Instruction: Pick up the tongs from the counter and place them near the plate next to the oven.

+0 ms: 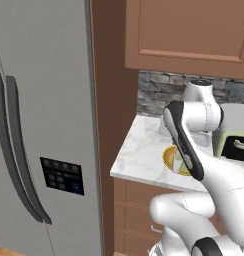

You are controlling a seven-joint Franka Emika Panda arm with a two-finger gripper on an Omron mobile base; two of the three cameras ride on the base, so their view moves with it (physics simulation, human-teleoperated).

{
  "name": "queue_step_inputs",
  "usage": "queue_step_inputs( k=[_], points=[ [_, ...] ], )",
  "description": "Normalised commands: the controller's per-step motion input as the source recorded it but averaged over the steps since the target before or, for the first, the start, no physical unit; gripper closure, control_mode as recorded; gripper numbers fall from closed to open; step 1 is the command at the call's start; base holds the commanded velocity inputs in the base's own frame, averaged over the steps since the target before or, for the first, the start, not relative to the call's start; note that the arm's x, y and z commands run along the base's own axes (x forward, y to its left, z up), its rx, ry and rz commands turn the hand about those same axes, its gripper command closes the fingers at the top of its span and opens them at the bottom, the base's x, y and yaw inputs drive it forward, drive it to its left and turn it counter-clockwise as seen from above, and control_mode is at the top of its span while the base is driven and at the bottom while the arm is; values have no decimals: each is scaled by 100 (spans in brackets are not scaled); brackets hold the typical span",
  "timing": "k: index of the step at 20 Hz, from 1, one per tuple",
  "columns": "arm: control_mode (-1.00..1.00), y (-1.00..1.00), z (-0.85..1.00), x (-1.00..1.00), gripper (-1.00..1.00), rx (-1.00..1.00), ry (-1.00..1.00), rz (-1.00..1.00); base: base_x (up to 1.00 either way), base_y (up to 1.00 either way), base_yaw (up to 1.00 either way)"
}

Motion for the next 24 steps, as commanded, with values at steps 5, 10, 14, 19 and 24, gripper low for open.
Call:
queue_step_inputs(
  k=[5, 10, 14, 19, 24],
  points=[
    [-100, 9, -35, 83, 100, -1, -4, 0, 0, 0, 0],
    [-100, 0, -55, 68, 100, 0, -18, 0, 0, 0, 0],
    [-100, 7, -55, 66, 100, 0, -7, 0, 0, 0, 0],
    [-100, 13, -44, 87, 100, -3, 4, 0, 0, 0, 0],
    [-100, 4, -34, 99, 100, -2, 13, 0, 0, 0, 0]
  ],
)
